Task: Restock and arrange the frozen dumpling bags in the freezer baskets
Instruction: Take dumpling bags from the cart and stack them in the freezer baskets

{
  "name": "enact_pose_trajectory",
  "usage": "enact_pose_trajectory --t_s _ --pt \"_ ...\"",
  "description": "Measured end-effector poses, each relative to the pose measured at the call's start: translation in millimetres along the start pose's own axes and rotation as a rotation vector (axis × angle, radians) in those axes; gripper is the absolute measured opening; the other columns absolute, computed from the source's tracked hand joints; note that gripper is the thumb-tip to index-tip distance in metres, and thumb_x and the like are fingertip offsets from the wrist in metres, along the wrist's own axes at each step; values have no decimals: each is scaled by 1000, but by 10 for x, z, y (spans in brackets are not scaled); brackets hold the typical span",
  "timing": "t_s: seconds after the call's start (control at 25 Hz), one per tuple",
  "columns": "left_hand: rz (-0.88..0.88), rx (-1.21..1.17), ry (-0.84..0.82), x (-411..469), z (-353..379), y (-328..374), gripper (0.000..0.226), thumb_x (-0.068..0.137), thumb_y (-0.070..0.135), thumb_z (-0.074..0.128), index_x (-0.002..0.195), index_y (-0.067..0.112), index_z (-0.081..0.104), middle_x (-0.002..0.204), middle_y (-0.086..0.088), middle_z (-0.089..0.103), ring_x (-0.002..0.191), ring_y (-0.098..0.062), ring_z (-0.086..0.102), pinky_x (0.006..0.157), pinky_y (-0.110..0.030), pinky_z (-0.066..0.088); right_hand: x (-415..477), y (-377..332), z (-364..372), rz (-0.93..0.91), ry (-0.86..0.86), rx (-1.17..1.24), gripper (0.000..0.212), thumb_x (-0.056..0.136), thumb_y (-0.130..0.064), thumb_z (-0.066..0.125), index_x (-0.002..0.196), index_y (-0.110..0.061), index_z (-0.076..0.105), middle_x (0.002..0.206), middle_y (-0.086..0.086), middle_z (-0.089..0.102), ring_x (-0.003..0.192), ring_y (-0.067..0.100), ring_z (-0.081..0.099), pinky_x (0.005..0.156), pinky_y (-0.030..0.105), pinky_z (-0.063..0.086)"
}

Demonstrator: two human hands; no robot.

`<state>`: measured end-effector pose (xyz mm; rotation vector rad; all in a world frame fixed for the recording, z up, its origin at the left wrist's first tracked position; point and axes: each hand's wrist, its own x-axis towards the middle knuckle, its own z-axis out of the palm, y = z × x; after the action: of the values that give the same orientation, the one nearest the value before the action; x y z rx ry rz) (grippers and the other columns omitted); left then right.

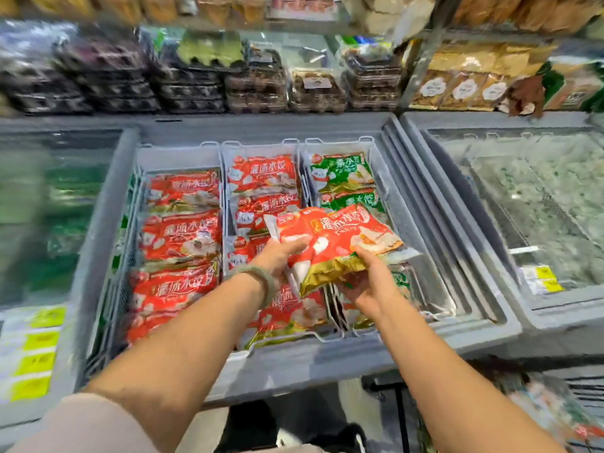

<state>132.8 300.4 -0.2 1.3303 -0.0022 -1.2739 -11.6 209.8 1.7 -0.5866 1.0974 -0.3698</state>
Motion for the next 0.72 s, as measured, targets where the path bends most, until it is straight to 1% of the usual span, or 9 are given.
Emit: enact_pose_trajectory --t_s 0.08,0.2,0.32,0.36,0.48,0.56,0.6,0.68,0.72 --pt "8 -2 -2 41 -422 176 29 86 8 66 114 1 63 113 -17 67 89 -25 66 91 -40 54 103 160 290 8 2 -101 14 84 -34 64 82 -20 67 66 0 69 68 16 61 70 34 52" --pt "12 -1 10 68 -960 341 26 86 6 65 111 0 63 96 -11 72 79 -19 69 78 -31 58 247 365 654 48 16 -99 30 86 -47 59 98 -21 66 85 6 68 78 20 63 67 36 58" --pt "-25 -71 2 33 -1448 394 16 87 4 63 103 3 64 100 -13 71 90 -24 69 93 -40 54 408 459 769 85 75 1 43 87 -52 56 99 -12 64 94 14 66 84 26 64 64 41 61" --pt "-50 -117 -9 2 -1624 403 15 87 4 62 102 3 64 101 -15 72 91 -25 70 90 -42 55 459 476 804 112 83 -36 44 86 -53 57 95 -10 64 92 14 67 84 26 65 66 42 59" --pt "-102 -155 29 -83 -2063 349 17 89 2 58 106 2 60 84 -10 75 67 -16 74 65 -33 60 606 586 999 183 95 -281 32 88 -44 59 86 -12 63 77 9 65 72 21 62 68 35 57" --pt "-122 -80 116 -103 -2292 259 31 88 0 59 119 3 56 85 -8 73 65 -14 72 72 -33 60 690 703 1167 171 130 -451 14 92 -23 55 82 -14 59 68 4 58 55 14 55 46 21 50" --pt "-136 -30 146 -115 -2373 212 33 88 -1 59 121 3 56 91 -10 73 73 -17 72 79 -36 59 726 756 1212 155 136 -549 14 92 -13 52 78 -14 58 62 3 57 46 11 52 38 16 42" --pt "-170 139 203 -139 -2505 147 47 88 4 62 132 3 48 116 -13 67 101 -25 66 98 -39 51 782 863 1285 122 104 -708 22 89 0 51 72 -12 58 54 4 57 33 9 50 33 12 35" --pt "-176 240 241 -137 -2564 123 55 88 9 65 138 4 41 126 -10 61 109 -22 60 102 -33 44 800 909 1325 116 88 -744 23 89 4 51 73 -10 58 54 6 59 31 9 52 32 13 36"
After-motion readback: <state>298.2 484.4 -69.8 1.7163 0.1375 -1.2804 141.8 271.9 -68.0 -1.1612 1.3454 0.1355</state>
